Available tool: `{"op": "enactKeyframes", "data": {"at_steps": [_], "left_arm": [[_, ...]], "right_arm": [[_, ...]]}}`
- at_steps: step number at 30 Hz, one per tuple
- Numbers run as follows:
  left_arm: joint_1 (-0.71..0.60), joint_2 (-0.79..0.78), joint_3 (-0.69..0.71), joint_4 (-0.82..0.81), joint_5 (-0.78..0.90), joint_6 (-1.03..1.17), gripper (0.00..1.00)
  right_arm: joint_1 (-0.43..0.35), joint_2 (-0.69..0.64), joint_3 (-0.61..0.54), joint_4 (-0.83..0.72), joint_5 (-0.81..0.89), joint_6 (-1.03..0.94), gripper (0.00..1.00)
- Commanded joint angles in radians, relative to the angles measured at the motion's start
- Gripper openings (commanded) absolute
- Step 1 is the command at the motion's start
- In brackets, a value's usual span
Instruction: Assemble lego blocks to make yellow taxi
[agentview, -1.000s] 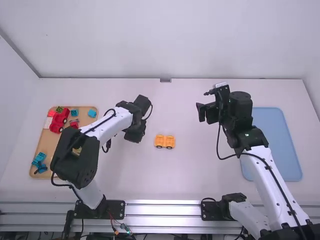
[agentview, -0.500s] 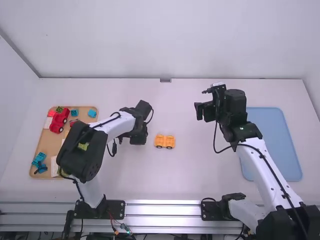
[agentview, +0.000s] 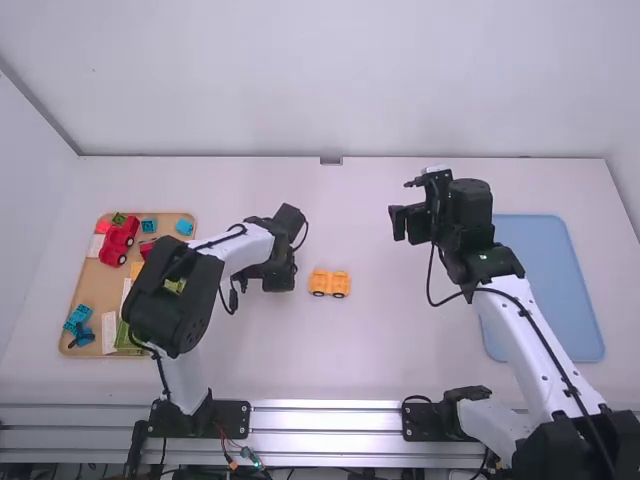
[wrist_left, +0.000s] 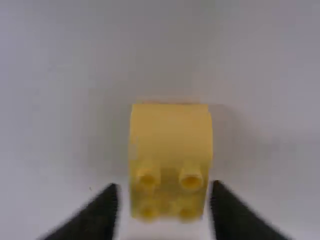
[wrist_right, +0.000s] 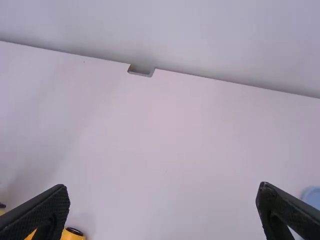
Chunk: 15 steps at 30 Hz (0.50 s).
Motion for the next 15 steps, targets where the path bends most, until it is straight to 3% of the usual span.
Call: {"op": "enactKeyframes", "data": {"at_steps": [1, 3, 12, 15], "left_arm": [[0.005, 0.006, 0.000, -0.009, -0.011, -0.013, 0.86], [0.005, 0.006, 0.000, -0.009, -0.004, -0.014, 0.99], [0.011, -0.007, 0.088, -0.121, -0.014, 0.137, 0.99], [0.017, -0.019, 0.240, -0.267, -0.079, 0.394, 1.00]], "right_arm": [[0.001, 0.002, 0.025, 0.001, -0.002, 0.001, 0.99], [0.001, 0.002, 0.025, 0.000, -0.002, 0.001, 0.98], [0.001, 0.001, 0.025, 0.003, -0.002, 0.000, 0.98], [0.001, 0.001, 0.025, 0.003, -0.003, 0.001, 0.98]]}}
